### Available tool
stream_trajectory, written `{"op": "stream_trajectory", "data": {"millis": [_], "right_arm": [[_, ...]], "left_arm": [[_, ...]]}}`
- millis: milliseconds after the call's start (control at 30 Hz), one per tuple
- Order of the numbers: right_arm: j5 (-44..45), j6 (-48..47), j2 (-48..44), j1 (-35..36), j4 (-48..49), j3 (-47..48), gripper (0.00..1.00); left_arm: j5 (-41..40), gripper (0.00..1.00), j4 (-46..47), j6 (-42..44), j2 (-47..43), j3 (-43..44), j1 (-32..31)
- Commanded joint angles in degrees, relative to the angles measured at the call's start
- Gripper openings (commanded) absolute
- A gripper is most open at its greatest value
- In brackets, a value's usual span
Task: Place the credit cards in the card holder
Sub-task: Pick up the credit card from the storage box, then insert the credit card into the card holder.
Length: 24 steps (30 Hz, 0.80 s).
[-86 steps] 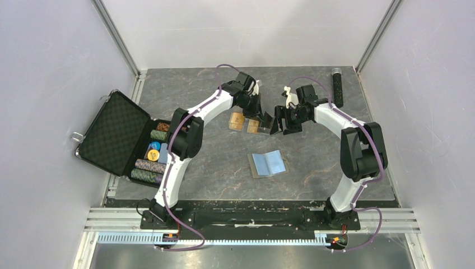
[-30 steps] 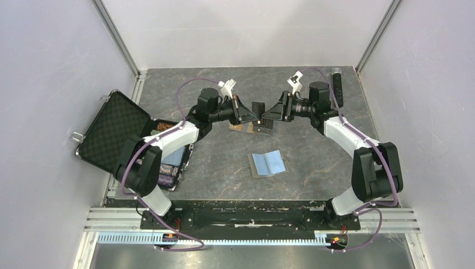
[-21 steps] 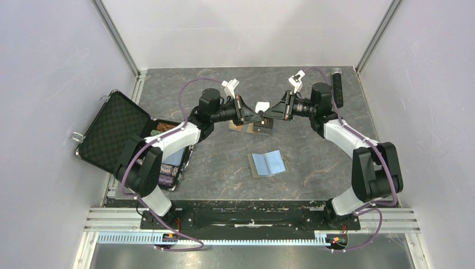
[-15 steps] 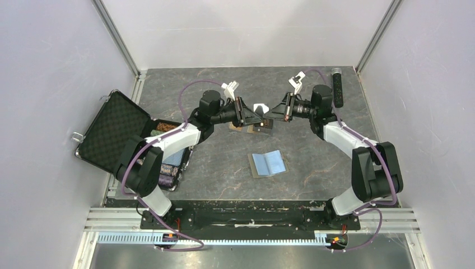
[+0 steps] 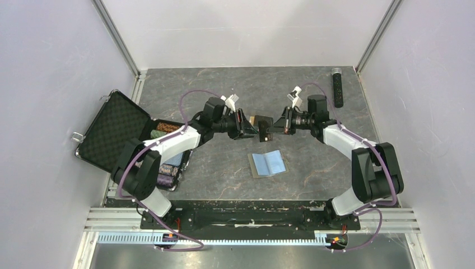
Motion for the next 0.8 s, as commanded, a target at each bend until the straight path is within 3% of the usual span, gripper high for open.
{"op": "stream_trajectory", "data": {"millis": [0,333,767], "right_arm": [[4.52,-9.09,-3.24,0.09,-11.18,-2.19,0.0],[9.33,-12.24,-5.31,3.55,-15.44,-8.29,0.0],[16.31,-15.32,-4.51,4.57,-17.71,-11.17,0.0]], "left_arm": [[-5.43,0.46,-11.99,8.12,-1.89,1.16,-2.74],[-11.36,0.46,-20.34,13.75,3.51,6.1,-11.19],[-13.9,0.33,-24.45,17.81,11.38,4.58,-12.31]]}}
